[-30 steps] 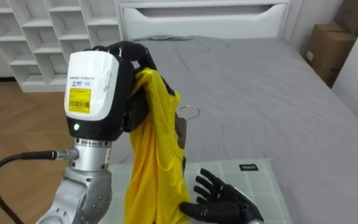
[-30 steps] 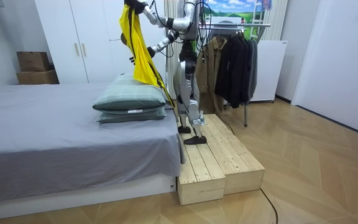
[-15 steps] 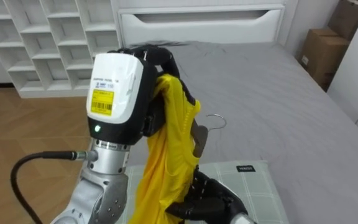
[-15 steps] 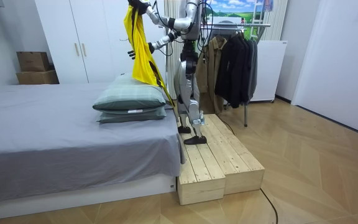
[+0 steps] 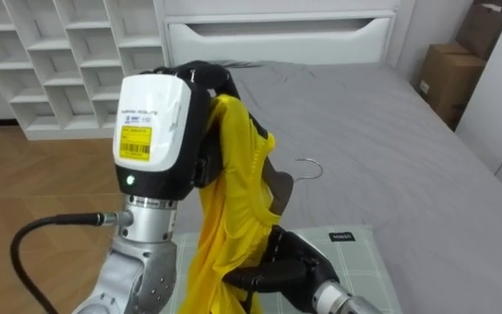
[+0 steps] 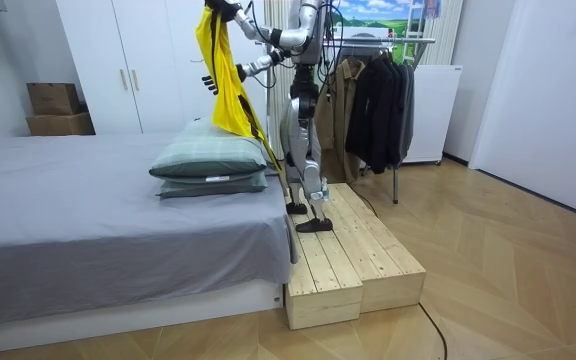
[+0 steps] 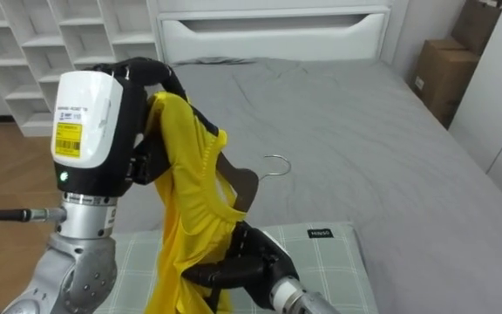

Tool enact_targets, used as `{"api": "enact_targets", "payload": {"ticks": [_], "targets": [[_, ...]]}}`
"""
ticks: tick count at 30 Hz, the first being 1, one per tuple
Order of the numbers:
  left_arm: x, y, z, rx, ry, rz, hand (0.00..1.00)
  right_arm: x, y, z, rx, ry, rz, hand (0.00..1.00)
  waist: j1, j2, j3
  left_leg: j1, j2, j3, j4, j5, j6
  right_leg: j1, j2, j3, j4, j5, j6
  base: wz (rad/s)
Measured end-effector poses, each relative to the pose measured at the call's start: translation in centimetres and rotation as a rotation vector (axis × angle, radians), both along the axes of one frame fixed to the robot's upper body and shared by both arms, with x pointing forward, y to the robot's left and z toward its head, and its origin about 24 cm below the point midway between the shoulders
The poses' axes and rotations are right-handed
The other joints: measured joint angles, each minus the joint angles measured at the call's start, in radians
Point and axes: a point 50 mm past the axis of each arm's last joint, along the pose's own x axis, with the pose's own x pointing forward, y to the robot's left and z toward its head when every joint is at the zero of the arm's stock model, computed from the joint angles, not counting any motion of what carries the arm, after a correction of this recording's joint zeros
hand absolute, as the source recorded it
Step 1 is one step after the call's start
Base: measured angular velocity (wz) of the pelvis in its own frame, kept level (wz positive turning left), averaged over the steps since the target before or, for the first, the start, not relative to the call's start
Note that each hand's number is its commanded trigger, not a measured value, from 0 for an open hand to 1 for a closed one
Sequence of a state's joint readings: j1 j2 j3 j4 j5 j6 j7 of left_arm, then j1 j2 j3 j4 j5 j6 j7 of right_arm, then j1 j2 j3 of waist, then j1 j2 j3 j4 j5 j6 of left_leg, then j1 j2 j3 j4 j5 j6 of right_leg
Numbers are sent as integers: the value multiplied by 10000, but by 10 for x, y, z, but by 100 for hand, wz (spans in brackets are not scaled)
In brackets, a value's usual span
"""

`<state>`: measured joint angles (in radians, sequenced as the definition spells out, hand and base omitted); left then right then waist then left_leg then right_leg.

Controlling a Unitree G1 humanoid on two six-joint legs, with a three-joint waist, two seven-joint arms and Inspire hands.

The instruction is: Hang clothes

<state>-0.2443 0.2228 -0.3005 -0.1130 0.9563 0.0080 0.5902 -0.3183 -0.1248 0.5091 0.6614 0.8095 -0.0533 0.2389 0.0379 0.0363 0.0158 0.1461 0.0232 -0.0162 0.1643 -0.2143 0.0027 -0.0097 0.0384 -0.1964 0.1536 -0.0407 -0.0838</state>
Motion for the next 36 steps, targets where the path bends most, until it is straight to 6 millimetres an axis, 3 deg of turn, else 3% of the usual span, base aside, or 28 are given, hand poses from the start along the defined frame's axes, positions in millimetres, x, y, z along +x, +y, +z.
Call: {"api": "enact_targets", "payload": {"ticks": [6, 7, 9, 10, 30, 36], "targets": [[0, -1, -1, -176, 53, 147, 100, 0, 1, 0, 4, 10, -35, 0, 19, -13, -7, 64, 4, 12, -7, 0, 0, 65, -3, -5, -16, -3, 5, 0], [1, -1, -1, -195, 70, 162, 100, 0, 2, 0, 18, 28, -24, 16, 25, -17, -8, 66, 4, 12, -8, 0, 0, 68, -3, -5, -18, -3, 5, 0], [1, -1, -2, -223, 132, 231, 100, 0, 3, 0, 28, 68, -7, 61, 32, -20, -8, 80, 4, 12, -8, 0, 0, 79, -3, -5, -17, -3, 5, 0], [1, -1, -2, -262, 172, 286, 100, -1, 3, 0, 17, 116, 6, 100, 38, -25, -10, 87, 4, 12, -7, 0, 0, 88, -3, -6, -17, -3, 5, 0], [3, 0, -4, -328, 262, 381, 100, 0, 10, 0, -1116, -182, 433, 100, 246, -147, -3, 59, 2, -112, -4, 0, 0, 133, -27, -121, -37, -41, 25, 2], [5, 8, -5, -505, 452, 976, 100, 0, 11, 0, -958, -189, 415, 100, 234, -134, 4, 66, 3, -144, -25, 0, 0, 141, -26, -120, -57, -43, 29, 0]]}}
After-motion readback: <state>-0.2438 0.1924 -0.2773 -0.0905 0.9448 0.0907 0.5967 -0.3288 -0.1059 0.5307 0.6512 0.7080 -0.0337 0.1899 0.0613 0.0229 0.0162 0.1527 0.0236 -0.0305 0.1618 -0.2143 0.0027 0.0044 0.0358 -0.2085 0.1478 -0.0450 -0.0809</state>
